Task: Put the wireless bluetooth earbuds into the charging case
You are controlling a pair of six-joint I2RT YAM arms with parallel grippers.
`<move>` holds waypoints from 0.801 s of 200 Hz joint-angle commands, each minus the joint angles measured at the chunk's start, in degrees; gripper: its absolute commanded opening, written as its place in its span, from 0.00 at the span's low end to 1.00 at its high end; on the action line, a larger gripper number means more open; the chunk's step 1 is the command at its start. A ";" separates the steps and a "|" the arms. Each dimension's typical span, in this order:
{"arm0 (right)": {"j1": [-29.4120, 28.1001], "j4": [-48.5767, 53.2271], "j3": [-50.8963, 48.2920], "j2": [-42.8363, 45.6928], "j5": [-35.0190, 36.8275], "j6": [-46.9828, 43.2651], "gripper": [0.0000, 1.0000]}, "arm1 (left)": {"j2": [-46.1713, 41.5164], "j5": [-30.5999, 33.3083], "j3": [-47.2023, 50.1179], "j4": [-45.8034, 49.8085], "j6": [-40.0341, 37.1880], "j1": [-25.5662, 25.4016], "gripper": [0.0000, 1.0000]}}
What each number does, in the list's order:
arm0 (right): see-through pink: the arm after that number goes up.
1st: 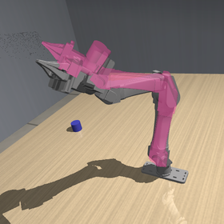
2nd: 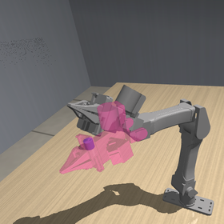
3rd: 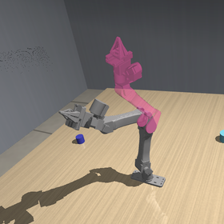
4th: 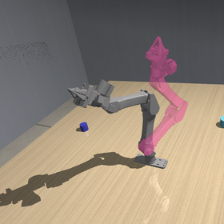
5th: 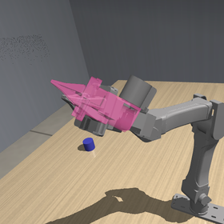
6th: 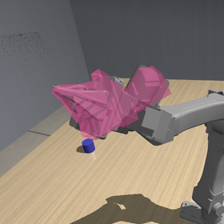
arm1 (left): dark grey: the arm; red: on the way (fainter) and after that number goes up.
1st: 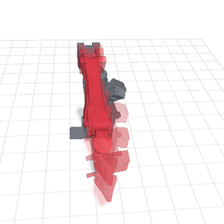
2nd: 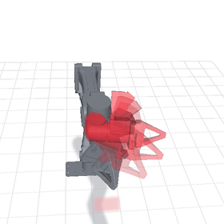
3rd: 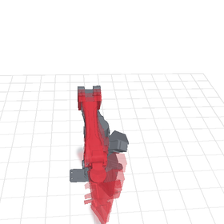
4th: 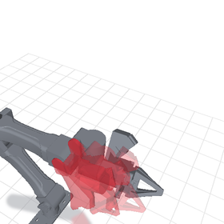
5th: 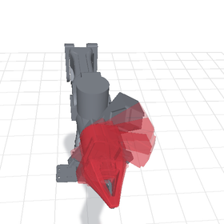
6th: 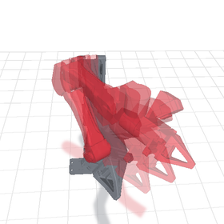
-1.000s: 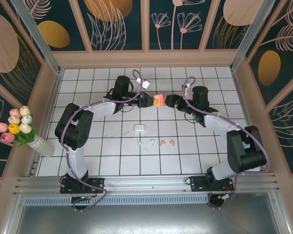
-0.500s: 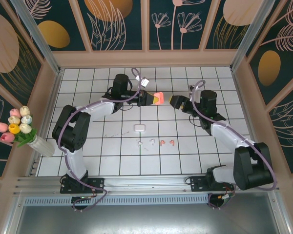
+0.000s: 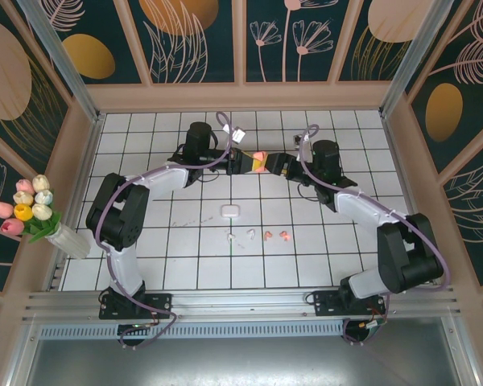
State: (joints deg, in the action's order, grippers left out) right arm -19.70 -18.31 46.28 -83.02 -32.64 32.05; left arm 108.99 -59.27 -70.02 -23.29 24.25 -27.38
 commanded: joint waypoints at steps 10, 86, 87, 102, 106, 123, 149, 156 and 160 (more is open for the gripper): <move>2.55 -1.61 -0.28 -1.52 2.15 0.15 0.71 | -2.60 -2.52 0.58 -1.72 0.02 -0.49 0.05; 3.30 -2.99 -3.59 4.69 -2.55 0.97 0.69 | -1.86 -2.71 0.32 -3.09 1.08 -0.53 0.05; 3.29 -3.07 -3.71 4.79 -2.66 1.03 0.69 | -1.86 -2.75 0.32 -3.13 1.07 -0.51 0.05; 3.24 -4.27 -4.94 6.23 -4.27 1.17 0.69 | -1.83 -2.79 0.33 -3.62 1.39 -0.57 0.04; 3.19 -4.59 -5.23 6.45 -4.63 1.25 0.69 | -1.81 -2.86 0.27 -3.74 1.52 -0.57 0.04; 3.13 -6.08 -6.09 6.56 -5.80 1.81 0.68 | -1.80 -3.05 0.24 -4.50 2.08 -0.57 0.04; 2.80 -8.72 -6.73 5.20 -6.02 3.49 0.64 | -1.93 -3.14 0.32 -5.65 3.07 -0.66 0.03; 2.70 -9.58 -6.73 4.70 -6.12 4.07 0.63 | -2.02 -3.20 0.43 -6.14 3.49 -0.66 0.03; 2.61 -10.12 -6.78 4.43 -6.16 4.42 0.62 | -2.10 -3.22 0.54 -6.46 3.71 -0.66 0.03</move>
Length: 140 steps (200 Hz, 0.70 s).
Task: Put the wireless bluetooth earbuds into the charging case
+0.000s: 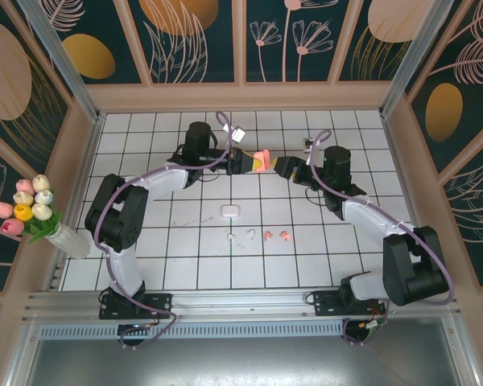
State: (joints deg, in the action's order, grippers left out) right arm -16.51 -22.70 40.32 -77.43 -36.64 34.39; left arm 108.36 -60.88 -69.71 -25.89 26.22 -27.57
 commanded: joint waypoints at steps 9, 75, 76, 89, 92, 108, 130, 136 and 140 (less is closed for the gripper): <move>-0.68 -6.92 -0.77 -1.81 -2.28 2.88 0.61 | -1.59 -1.61 0.36 -4.47 2.22 -0.55 0.03; -1.17 -11.72 -0.24 -4.47 -2.73 6.15 0.52 | -2.02 -1.34 0.52 -5.57 3.05 -0.82 0.03; -1.21 -11.69 -0.24 -4.48 -2.73 6.18 0.52 | -2.06 -1.34 0.49 -5.57 3.05 -0.82 0.03; -1.21 -12.18 -0.41 -4.69 -2.73 6.36 0.50 | -1.95 -1.34 0.46 -5.82 3.21 -0.80 0.03; -1.24 -12.30 -0.49 -4.72 -2.73 6.46 0.50 | -1.95 -1.34 0.46 -5.84 3.29 -0.77 0.03; -1.22 -13.14 -0.68 -5.14 -2.90 6.93 0.48 | -1.93 -1.34 0.46 -6.27 3.57 -0.78 0.03; -1.24 -13.71 -0.68 -5.70 -3.08 7.20 0.47 | -1.92 -1.34 0.45 -6.67 3.83 -0.88 0.03; -1.24 -13.78 -0.68 -5.84 -2.99 7.33 0.46 | -1.85 -1.33 0.45 -6.84 3.99 -0.90 0.03; -1.22 -13.93 -0.68 -5.97 -3.00 7.33 0.45 | -1.84 -1.34 0.45 -6.95 4.06 -0.85 0.03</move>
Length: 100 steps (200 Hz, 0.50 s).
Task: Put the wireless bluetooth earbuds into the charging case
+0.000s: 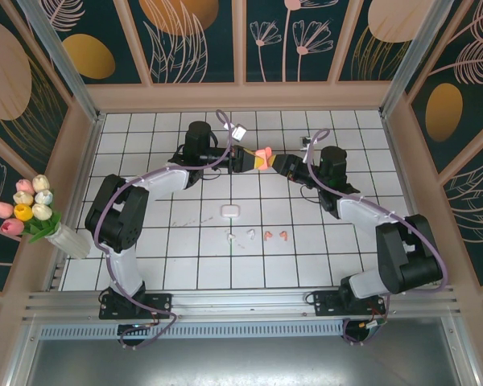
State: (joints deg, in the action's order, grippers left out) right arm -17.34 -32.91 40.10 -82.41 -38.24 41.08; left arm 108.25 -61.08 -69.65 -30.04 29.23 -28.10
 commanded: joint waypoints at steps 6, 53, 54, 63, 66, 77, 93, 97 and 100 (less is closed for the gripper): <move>-0.44 -3.95 -0.46 -1.13 -1.42 0.79 0.45 | -1.79 -1.14 0.39 -3.00 1.20 -0.37 0.03; -0.46 -5.64 -0.10 -2.55 -1.75 1.86 0.42 | -1.74 -1.32 0.56 -3.62 1.71 -0.48 0.03; -0.48 -5.66 -0.06 -2.56 -1.75 1.88 0.42 | -1.73 -1.32 0.56 -3.62 1.71 -0.52 0.03; -0.45 -6.01 0.07 -2.67 -1.87 2.02 0.41 | -1.78 -1.32 0.59 -3.62 1.71 -0.56 0.03; -0.49 -6.09 0.15 -2.81 -1.96 2.14 0.41 | -1.75 -1.32 0.57 -3.62 1.77 -0.56 0.03; -0.44 -6.45 0.32 -2.95 -2.22 2.33 0.40 | -1.64 -1.33 0.65 -3.64 1.74 -0.63 0.03; -0.49 -7.06 0.59 -3.26 -2.85 2.69 0.39 | -1.57 -1.32 0.76 -3.71 1.84 -0.64 0.03; -0.47 -7.25 0.66 -3.28 -3.02 2.74 0.38 | -1.55 -1.32 0.74 -3.71 1.81 -0.64 0.03; -0.47 -7.40 0.68 -3.34 -3.17 2.82 0.37 | -1.48 -1.32 0.74 -3.75 1.83 -0.64 0.03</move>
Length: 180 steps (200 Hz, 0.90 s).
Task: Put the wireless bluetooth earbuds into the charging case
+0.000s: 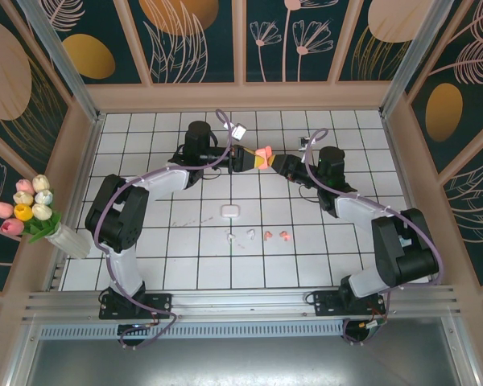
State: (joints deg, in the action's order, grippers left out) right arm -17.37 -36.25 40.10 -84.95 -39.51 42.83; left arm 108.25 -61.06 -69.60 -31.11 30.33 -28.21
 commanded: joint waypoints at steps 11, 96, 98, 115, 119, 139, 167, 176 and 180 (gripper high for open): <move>-0.47 -4.61 0.76 -1.00 -2.44 1.36 0.35 | -1.48 -1.34 0.73 -2.72 0.70 -0.62 0.03; -0.45 -6.27 0.60 -0.88 -4.00 2.55 0.15 | -0.68 -0.74 1.03 -3.32 0.88 -0.71 0.04; -0.45 -6.28 0.60 -0.85 -4.00 2.49 0.13 | -0.69 -0.73 1.05 -3.33 0.88 -0.71 0.04; -0.48 -5.60 0.67 -0.76 -3.57 2.41 0.09 | -0.49 -0.48 1.05 -3.34 0.88 -0.71 0.07; -0.47 -5.44 0.74 -0.75 -3.43 2.35 0.08 | -0.45 -0.40 1.09 -3.34 0.92 -0.71 0.08; -0.45 -3.68 1.02 -0.26 -2.56 1.60 0.02 | -0.46 0.09 1.22 -3.25 0.77 -0.70 0.18; -0.39 1.86 2.52 0.50 -0.01 -0.94 0.00 | -0.57 1.75 1.47 -2.68 -0.09 -0.71 0.39; -0.30 4.50 3.38 0.68 1.05 -2.20 0.00 | -0.83 2.65 1.58 -2.43 -0.57 -0.71 0.46; -0.30 5.94 3.84 0.66 1.61 -2.85 0.00 | -0.92 3.14 1.58 -2.07 -0.94 -0.61 0.49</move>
State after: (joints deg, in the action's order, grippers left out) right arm -17.61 -35.55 40.62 -85.47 -40.95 43.53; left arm 108.25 -59.55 -68.84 -32.88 31.00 -28.47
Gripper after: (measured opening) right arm 0.080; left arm 0.422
